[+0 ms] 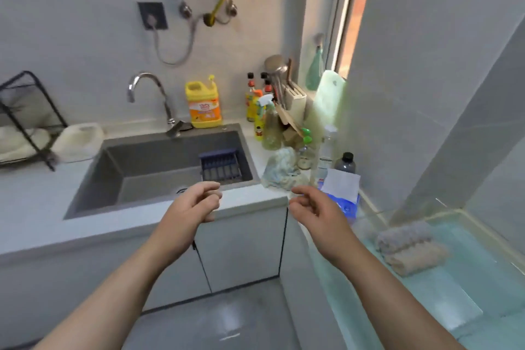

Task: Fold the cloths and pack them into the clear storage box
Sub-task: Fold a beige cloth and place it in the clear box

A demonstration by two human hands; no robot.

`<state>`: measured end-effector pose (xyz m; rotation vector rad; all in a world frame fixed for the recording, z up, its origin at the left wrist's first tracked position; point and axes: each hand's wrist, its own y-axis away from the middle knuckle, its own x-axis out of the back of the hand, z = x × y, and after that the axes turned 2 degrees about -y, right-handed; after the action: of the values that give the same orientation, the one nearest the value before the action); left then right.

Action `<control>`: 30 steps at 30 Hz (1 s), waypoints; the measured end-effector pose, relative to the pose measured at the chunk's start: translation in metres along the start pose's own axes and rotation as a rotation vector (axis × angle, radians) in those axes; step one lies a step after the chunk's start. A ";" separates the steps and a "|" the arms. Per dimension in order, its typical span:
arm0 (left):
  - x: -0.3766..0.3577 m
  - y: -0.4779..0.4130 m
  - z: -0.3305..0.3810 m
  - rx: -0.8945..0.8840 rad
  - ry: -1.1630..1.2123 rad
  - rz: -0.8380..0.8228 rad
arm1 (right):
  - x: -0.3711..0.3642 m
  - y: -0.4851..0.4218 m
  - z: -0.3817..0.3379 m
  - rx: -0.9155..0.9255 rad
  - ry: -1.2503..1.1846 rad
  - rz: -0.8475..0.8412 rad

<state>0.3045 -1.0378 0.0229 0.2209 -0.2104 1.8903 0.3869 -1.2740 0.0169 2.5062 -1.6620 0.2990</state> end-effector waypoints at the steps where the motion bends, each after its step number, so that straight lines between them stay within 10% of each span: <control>1: 0.026 0.013 -0.003 0.007 0.005 0.066 | -0.023 -0.003 -0.012 0.027 0.010 -0.055; 15: 0.370 0.210 -0.086 0.094 0.168 0.757 | -0.404 0.034 -0.135 0.190 -0.003 -0.615; 30: 0.581 0.260 -0.186 0.243 0.165 0.954 | -0.672 0.021 -0.156 0.135 -0.003 -0.789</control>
<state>-0.1362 -0.5438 -0.0174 0.1304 0.0518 2.8726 0.0985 -0.6465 0.0148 2.9986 -0.5561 0.3163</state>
